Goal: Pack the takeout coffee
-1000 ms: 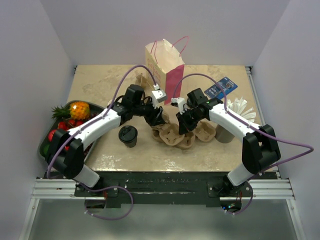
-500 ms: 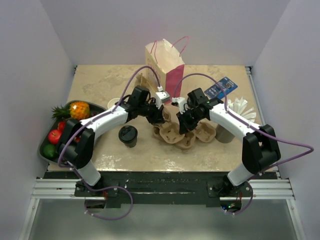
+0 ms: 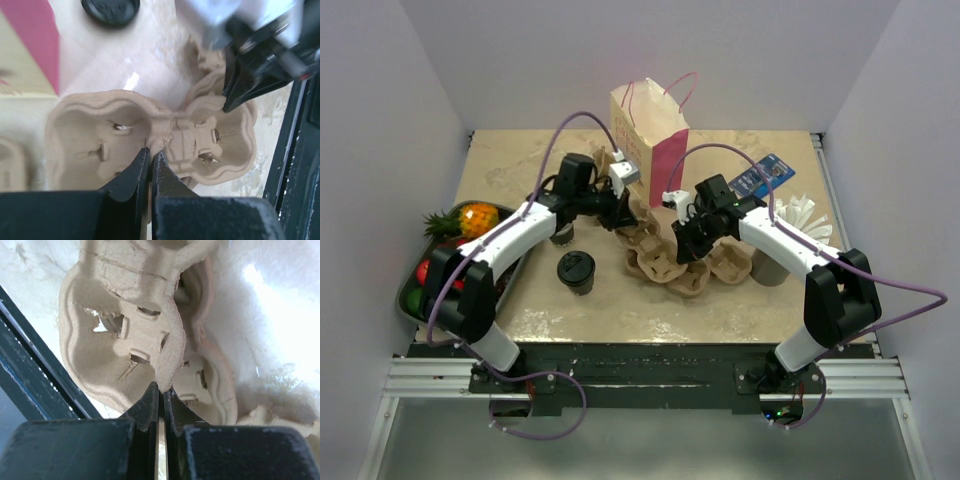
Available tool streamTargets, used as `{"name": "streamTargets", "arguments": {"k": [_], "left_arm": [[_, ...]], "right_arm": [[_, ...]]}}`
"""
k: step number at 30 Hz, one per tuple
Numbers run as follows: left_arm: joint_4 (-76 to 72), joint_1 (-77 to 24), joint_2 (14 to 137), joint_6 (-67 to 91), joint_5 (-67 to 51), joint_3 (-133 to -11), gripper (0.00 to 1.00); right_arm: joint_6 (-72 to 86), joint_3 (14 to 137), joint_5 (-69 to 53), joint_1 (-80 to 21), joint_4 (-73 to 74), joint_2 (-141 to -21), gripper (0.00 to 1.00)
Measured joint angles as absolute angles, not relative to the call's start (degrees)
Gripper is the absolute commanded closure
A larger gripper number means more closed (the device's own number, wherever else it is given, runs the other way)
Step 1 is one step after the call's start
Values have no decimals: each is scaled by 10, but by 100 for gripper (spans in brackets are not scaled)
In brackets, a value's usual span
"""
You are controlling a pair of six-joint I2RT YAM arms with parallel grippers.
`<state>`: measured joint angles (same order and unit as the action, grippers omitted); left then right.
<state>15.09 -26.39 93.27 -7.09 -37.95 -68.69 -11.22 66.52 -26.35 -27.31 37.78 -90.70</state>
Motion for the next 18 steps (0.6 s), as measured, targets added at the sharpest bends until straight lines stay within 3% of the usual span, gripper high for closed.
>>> {"name": "streamTargets", "arguments": {"k": [9, 17, 18], "left_arm": [[115, -195, 846, -42, -487, -713, 100], [143, -171, 835, -92, -353, -755, 100], [147, -167, 836, -103, -327, -759, 100]], "right_arm": [[-124, 665, -258, -272, 396, -907, 100], [-183, 678, -245, -272, 442, -899, 99], [-198, 682, -245, -272, 455, -895, 84]]}}
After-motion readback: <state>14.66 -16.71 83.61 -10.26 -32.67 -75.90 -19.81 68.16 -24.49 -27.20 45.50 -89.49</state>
